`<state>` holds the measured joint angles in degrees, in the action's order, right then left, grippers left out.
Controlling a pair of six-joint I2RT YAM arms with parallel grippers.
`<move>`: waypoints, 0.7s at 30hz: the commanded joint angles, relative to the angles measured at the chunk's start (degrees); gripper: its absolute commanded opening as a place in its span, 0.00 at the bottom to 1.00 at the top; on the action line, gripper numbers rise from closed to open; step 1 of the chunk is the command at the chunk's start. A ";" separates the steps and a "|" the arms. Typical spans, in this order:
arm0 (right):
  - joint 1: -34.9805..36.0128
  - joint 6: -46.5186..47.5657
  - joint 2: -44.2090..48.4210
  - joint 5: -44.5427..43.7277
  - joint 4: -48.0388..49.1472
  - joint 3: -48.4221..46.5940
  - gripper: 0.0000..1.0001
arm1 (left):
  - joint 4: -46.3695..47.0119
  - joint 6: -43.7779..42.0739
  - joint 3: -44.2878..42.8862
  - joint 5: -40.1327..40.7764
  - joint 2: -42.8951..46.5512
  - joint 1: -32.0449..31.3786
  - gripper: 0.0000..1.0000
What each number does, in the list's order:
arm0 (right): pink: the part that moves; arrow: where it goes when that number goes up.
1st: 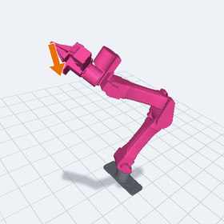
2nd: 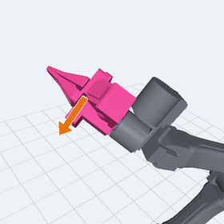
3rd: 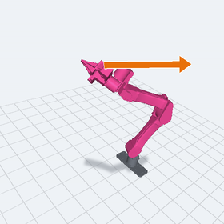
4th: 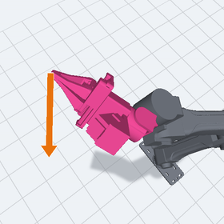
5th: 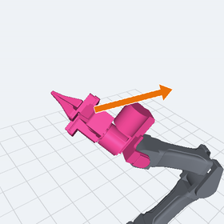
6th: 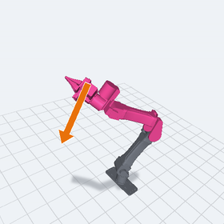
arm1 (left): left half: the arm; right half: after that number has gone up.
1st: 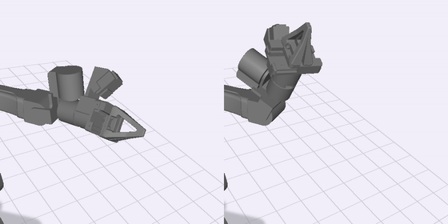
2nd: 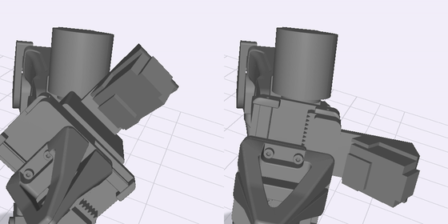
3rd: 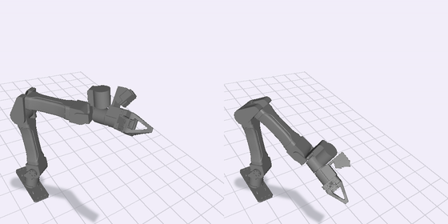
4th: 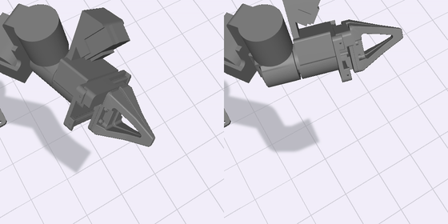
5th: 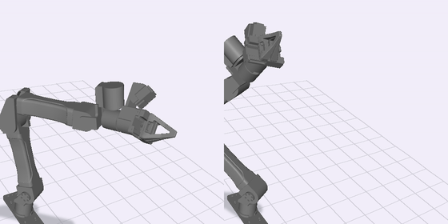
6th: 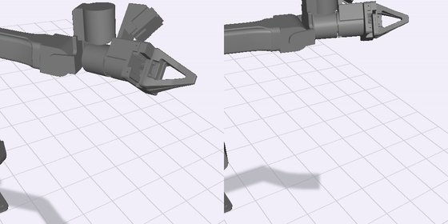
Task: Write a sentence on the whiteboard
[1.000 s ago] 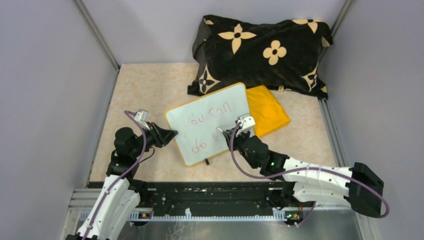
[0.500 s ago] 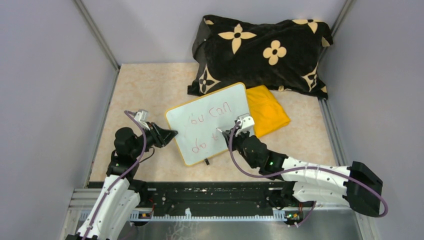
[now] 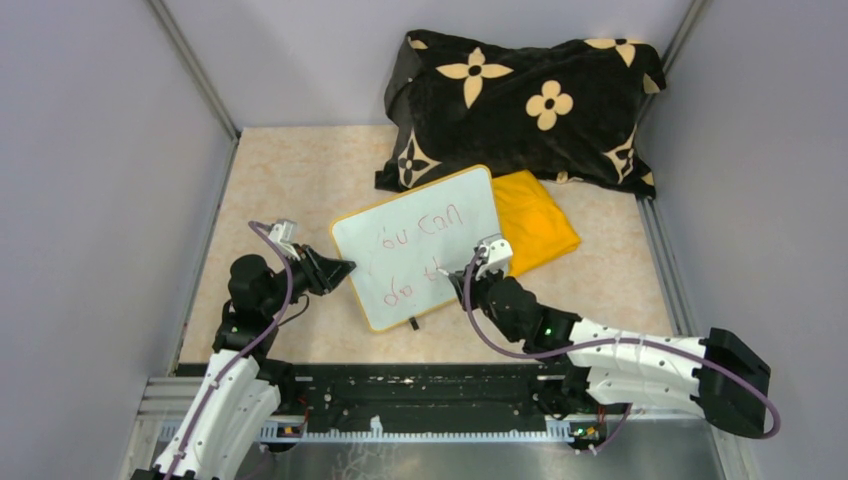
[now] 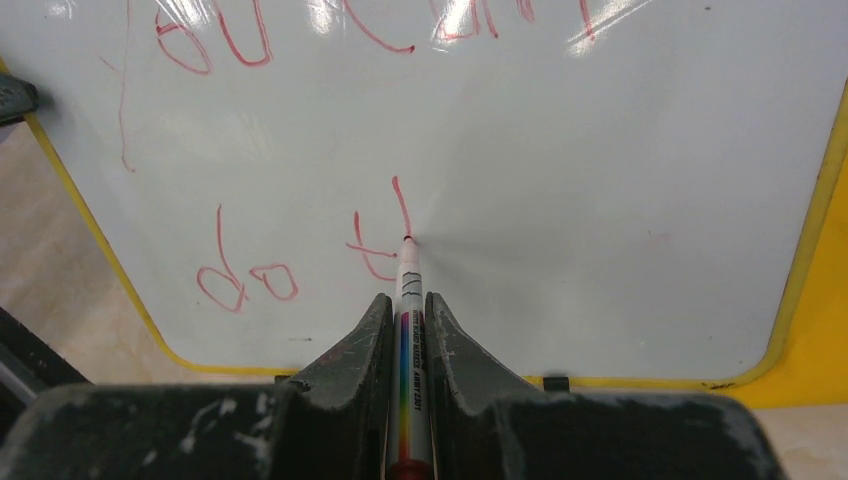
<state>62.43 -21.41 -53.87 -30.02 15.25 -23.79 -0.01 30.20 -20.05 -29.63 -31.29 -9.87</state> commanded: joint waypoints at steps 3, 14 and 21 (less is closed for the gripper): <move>-0.51 -3.02 0.78 1.19 -0.96 1.86 0.00 | 2.12 0.21 0.37 -1.54 0.18 0.02 0.36; -0.52 -4.16 1.79 1.96 -2.16 3.31 0.00 | 2.39 0.21 0.37 -1.86 -0.35 0.02 0.36; -0.53 -3.08 1.07 1.66 -1.18 1.53 0.00 | 2.38 0.21 0.37 -1.95 -0.49 0.01 0.36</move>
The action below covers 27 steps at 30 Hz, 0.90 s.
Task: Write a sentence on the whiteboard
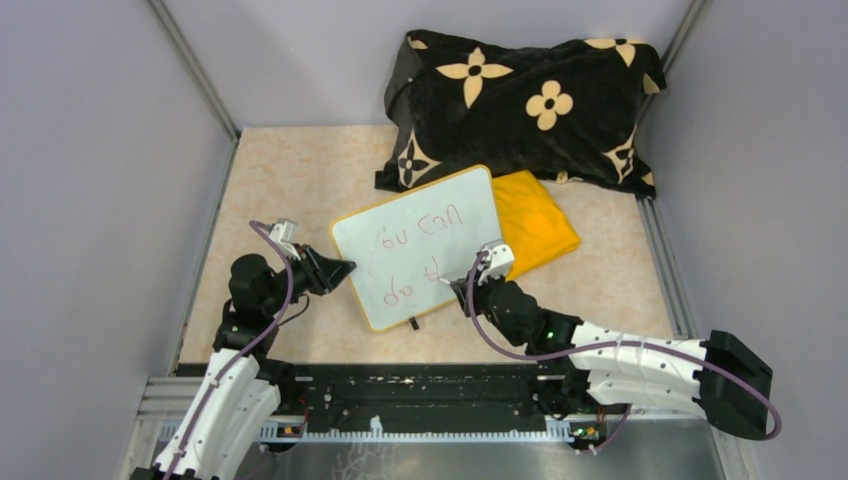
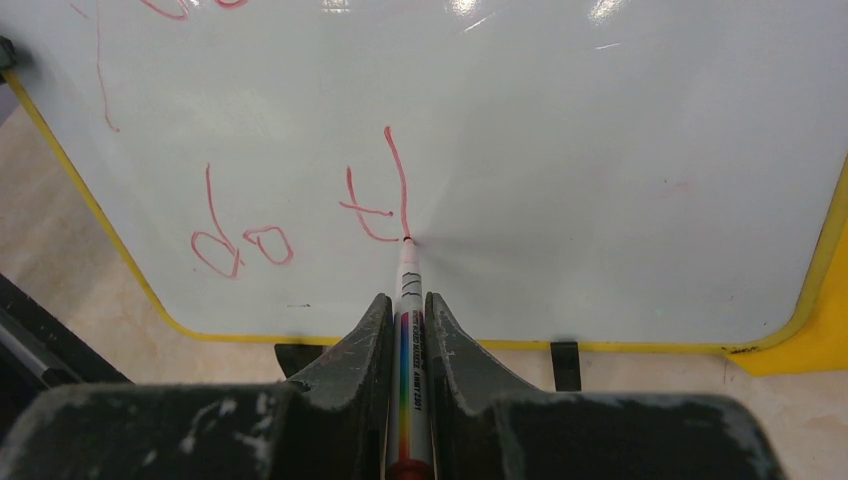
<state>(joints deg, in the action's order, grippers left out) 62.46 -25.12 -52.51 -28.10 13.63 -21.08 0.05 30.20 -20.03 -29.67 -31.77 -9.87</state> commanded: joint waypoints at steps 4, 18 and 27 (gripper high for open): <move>-0.55 1.47 -1.01 -0.73 1.46 -2.85 0.00 | 2.32 0.21 0.34 -1.93 0.03 0.02 0.36; -0.62 4.94 -1.99 -3.08 2.90 -5.66 0.00 | 2.33 0.30 0.43 -1.83 0.39 0.01 0.36; -1.27 6.05 -1.63 -4.14 2.98 -5.99 0.00 | 2.24 0.30 0.43 -1.88 0.48 0.01 0.36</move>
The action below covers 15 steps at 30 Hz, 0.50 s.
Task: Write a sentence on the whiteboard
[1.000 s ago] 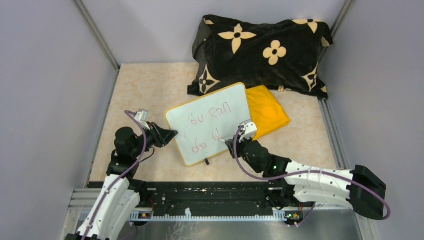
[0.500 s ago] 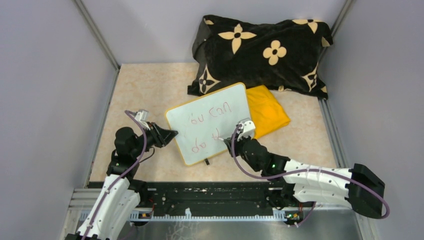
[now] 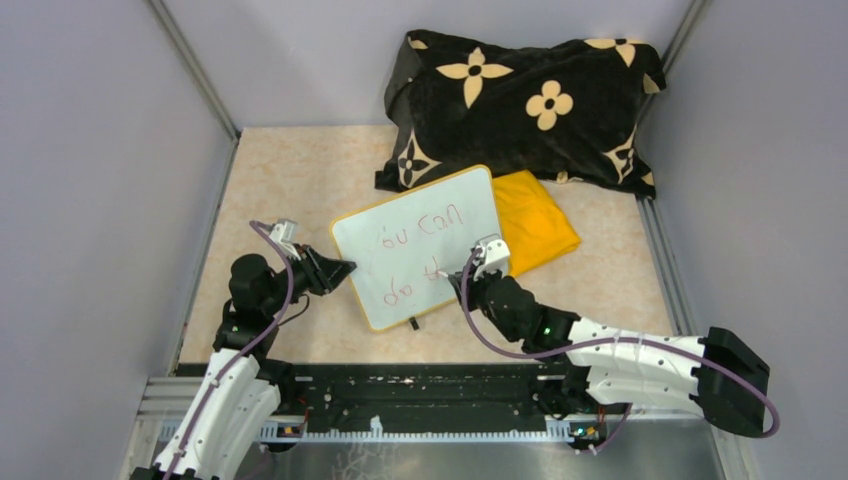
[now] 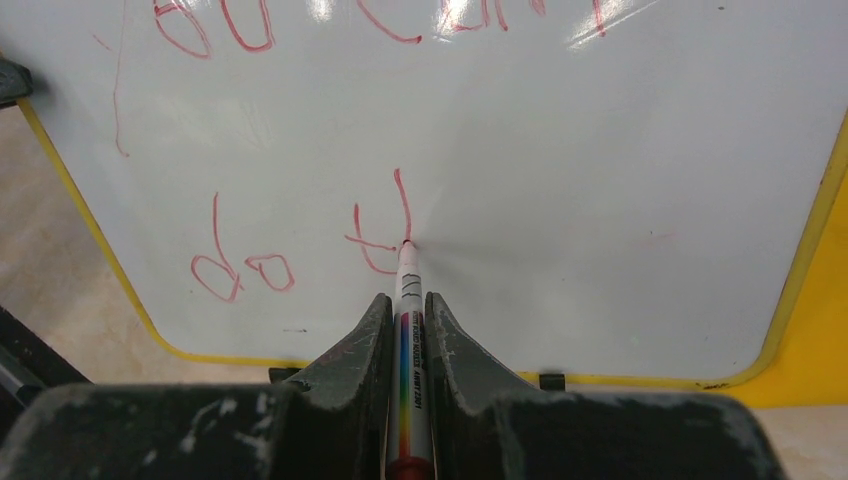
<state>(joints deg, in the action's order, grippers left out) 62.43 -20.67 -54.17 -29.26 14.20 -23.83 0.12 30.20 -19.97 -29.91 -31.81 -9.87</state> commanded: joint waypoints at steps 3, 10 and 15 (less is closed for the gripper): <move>-1.44 1.66 0.01 -2.99 2.42 -3.34 0.00 | 2.21 0.23 0.37 -1.52 0.52 -0.02 0.36; -1.78 1.53 0.30 -3.43 1.93 -3.21 0.00 | 2.17 0.25 0.37 -1.49 0.55 -0.04 0.36; -1.94 1.12 0.92 -3.94 1.30 -2.59 0.00 | 2.17 0.30 0.37 -1.47 0.51 0.02 0.36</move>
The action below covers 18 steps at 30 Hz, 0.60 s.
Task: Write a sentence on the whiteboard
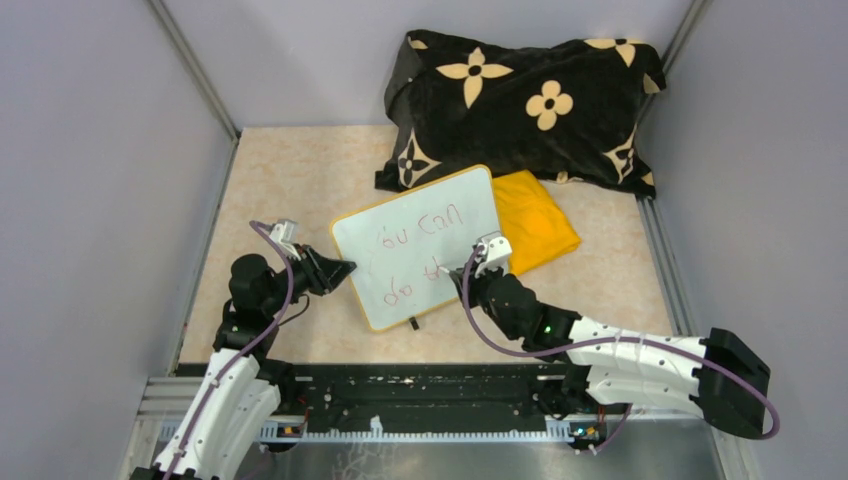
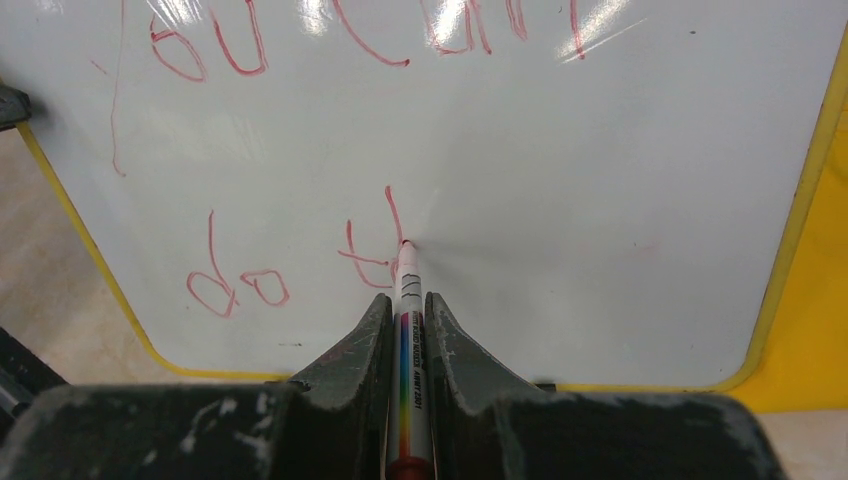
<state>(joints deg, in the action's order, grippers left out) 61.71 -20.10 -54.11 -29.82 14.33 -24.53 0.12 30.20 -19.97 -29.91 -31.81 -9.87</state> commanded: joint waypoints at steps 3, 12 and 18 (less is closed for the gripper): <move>-1.35 0.25 1.55 -3.49 0.67 -1.52 0.00 | 2.24 0.30 0.37 -1.54 0.56 0.02 0.36; -1.33 -0.53 2.43 -2.90 -0.33 -0.56 0.00 | 2.23 0.30 0.37 -1.48 0.59 -0.05 0.36; -1.34 -1.12 2.09 -1.44 -0.86 0.14 0.00 | 2.26 0.30 0.45 -1.43 0.53 -0.03 0.36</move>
<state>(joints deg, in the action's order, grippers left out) 60.97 -20.60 -52.64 -31.59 13.39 -24.43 0.12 30.22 -19.97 -30.04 -31.81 -9.87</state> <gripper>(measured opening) 0.126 0.358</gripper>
